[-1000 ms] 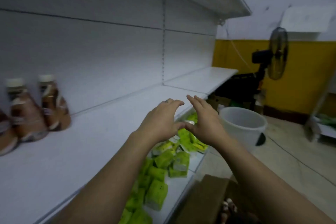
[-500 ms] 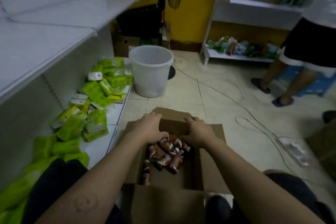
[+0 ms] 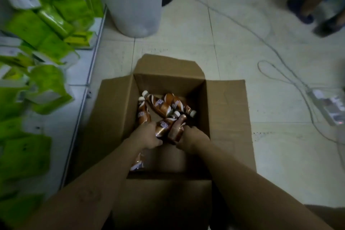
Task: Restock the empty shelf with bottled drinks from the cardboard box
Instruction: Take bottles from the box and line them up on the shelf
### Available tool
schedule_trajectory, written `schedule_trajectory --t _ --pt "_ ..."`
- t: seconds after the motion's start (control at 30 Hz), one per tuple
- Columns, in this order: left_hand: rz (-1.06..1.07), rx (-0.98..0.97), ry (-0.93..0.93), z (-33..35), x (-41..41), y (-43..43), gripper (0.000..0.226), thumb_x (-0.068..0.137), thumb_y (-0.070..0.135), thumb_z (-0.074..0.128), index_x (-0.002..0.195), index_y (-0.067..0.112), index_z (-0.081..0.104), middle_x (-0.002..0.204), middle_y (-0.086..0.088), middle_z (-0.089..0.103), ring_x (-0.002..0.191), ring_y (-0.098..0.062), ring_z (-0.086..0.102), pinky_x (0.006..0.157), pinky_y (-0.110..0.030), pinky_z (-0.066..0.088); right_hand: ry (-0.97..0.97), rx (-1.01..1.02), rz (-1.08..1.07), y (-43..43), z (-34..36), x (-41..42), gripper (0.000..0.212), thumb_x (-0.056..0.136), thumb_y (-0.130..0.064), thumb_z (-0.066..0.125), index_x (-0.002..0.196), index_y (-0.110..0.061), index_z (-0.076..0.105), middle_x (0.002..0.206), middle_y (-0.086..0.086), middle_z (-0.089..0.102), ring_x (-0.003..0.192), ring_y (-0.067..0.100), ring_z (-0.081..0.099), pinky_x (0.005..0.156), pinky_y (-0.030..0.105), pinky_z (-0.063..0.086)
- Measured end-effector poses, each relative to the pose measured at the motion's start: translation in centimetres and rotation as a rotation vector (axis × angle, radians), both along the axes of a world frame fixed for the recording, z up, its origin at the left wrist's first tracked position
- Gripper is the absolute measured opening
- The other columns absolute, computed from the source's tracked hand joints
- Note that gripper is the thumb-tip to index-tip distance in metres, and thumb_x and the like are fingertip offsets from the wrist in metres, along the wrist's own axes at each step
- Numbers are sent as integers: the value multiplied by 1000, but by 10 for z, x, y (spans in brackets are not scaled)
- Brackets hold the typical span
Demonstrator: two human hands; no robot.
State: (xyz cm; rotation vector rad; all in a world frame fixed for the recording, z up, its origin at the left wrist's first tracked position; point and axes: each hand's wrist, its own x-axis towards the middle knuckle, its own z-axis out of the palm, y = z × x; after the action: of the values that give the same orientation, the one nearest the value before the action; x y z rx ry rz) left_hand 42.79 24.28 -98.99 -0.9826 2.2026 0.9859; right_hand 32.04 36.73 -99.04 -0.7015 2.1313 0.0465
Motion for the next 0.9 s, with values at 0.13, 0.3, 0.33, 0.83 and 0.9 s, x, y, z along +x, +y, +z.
schedule_trajectory --t 0.13,0.3,0.33,0.83,0.9 --pt "66 92 -14 -58 -26 2 84 79 18 74 150 20 29 150 -8 38 136 -28 37 113 -41 32 -110 -9 -206 -4 -61 -5 59 87 -34 65 139 -14 44 135 11 52 122 29 51 101 40 44" --pt "54 -18 -75 -109 -50 7 85 81 16 70 151 21 23 157 -12 14 144 -31 17 115 -44 22 -192 -66 -622 -9 -112 -9 72 80 -42 73 138 -14 41 131 9 55 115 27 56 88 33 47" --pt "60 -34 -92 -117 -53 9 84 81 15 70 150 20 24 157 -13 12 144 -32 18 114 -44 23 -198 -79 -696 -12 -119 -10 75 78 -44 75 138 -15 41 130 9 56 113 26 57 89 35 49" --pt "376 403 -109 -117 -55 -7 90 69 3 82 146 19 37 137 -8 53 125 -28 49 98 -40 43 -421 -49 -932 7 -129 -12 67 74 -18 81 132 -11 48 114 8 60 95 20 58 86 37 54" --pt "426 482 -83 -99 -49 -11 90 70 1 80 146 18 35 135 -7 55 122 -27 52 96 -39 45 -459 -97 -943 13 -118 -11 75 70 -19 84 135 -14 46 125 9 60 104 23 60 89 39 55"
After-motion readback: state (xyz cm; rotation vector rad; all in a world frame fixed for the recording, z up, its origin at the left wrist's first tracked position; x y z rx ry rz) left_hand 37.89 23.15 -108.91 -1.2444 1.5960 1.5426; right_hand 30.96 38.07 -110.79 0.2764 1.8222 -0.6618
